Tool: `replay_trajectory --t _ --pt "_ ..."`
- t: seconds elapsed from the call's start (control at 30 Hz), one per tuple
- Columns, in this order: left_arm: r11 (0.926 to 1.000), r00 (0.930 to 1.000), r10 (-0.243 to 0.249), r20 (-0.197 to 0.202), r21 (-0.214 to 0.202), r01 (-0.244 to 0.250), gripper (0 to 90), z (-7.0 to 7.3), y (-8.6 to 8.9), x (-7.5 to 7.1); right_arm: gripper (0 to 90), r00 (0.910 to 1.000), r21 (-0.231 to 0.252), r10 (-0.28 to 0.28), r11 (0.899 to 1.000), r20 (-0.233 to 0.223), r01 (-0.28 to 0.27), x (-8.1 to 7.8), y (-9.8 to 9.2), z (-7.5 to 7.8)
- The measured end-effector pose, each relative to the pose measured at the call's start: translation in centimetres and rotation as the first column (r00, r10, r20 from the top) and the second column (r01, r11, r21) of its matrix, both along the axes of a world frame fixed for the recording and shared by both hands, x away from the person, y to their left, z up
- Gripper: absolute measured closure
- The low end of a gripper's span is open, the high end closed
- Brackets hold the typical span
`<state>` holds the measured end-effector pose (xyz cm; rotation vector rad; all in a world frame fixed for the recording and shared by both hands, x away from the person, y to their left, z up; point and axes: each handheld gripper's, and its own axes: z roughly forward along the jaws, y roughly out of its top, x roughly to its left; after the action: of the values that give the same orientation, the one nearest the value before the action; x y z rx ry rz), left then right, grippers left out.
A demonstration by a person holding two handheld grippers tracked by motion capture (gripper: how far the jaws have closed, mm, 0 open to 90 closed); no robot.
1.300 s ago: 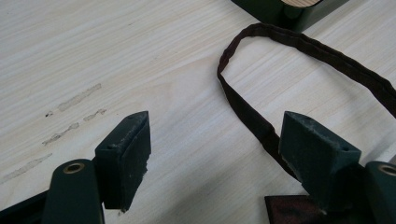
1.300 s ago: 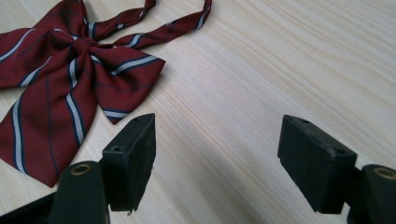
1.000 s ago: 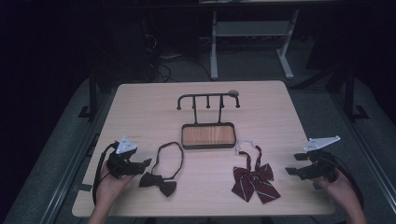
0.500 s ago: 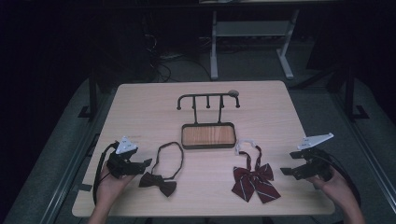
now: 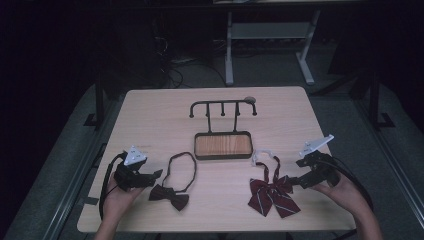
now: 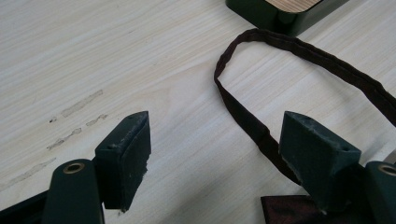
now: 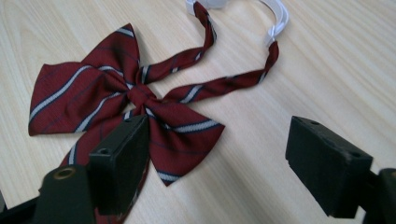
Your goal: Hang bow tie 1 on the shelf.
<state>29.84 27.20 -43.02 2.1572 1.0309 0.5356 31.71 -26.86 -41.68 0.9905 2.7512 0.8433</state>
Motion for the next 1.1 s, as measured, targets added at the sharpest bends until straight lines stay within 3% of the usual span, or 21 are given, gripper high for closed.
replay_trajectory --t 0.5,0.7,1.1 --pt "1.0000 1.0000 -0.003 0.008 -0.004 0.003 25.6 0.2 0.1 -0.1 30.8 0.9967 -0.105 0.081 0.991 -0.008 -0.081 2.6 3.9 2.3" --pt "1.0000 1.0000 -0.004 0.002 -0.005 0.004 25.6 0.1 0.0 -0.1 32.2 0.9951 -0.106 0.099 0.989 -0.003 -0.099 3.4 4.7 2.9" --pt "0.9999 0.9999 -0.014 -0.005 0.005 0.014 25.5 0.0 0.0 0.1 36.4 0.9911 -0.152 0.116 0.980 -0.065 -0.125 5.8 6.2 2.0"
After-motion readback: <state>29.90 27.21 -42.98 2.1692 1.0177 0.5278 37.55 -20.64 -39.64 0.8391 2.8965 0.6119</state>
